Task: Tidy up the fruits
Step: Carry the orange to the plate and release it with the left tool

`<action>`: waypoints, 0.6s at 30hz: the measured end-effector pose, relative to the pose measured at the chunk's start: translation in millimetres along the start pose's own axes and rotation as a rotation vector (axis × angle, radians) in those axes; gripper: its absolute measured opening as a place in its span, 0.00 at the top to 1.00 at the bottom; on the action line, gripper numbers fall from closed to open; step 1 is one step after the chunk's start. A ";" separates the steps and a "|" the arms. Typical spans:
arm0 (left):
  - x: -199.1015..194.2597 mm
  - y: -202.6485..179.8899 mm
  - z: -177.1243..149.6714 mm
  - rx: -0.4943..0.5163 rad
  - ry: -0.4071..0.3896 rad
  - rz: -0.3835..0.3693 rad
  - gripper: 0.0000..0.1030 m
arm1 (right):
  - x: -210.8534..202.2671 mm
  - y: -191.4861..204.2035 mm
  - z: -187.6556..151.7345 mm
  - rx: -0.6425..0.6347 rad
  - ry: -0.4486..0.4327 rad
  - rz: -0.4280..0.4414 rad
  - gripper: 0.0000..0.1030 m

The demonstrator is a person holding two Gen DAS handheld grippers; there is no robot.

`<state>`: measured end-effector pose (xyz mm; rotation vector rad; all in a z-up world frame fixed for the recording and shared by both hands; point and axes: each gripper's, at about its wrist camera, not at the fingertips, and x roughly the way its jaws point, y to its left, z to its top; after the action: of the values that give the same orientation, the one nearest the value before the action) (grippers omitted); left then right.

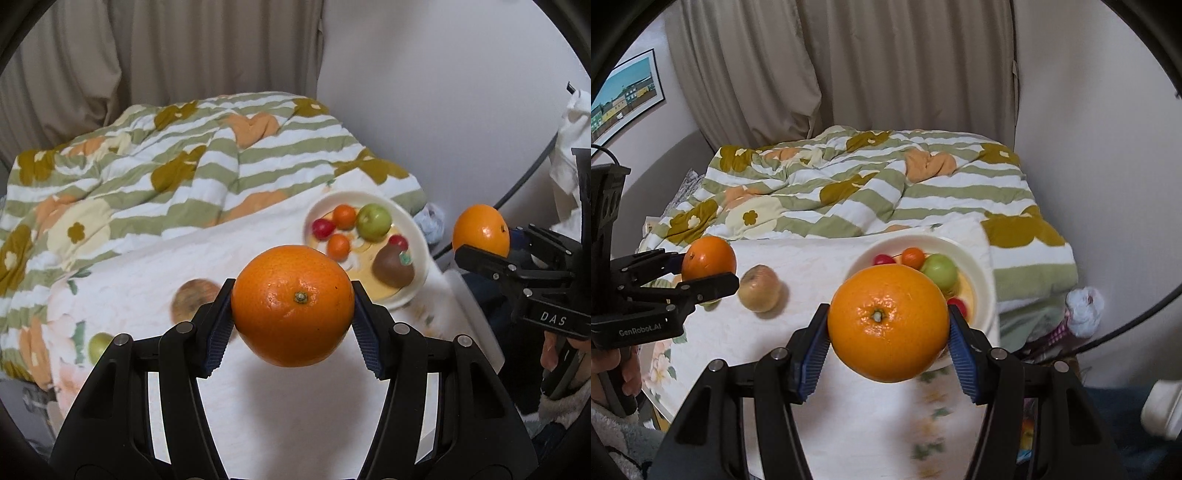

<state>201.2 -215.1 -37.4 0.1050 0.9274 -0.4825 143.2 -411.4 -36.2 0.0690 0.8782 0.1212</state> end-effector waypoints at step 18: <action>102.0 -65.7 13.8 0.005 0.148 -0.037 0.36 | 34.1 -71.0 6.7 -0.008 0.050 0.016 0.46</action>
<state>233.5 -313.6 -101.9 0.1291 1.0753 -0.5165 175.4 -477.3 -65.7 0.0658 0.9273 0.1420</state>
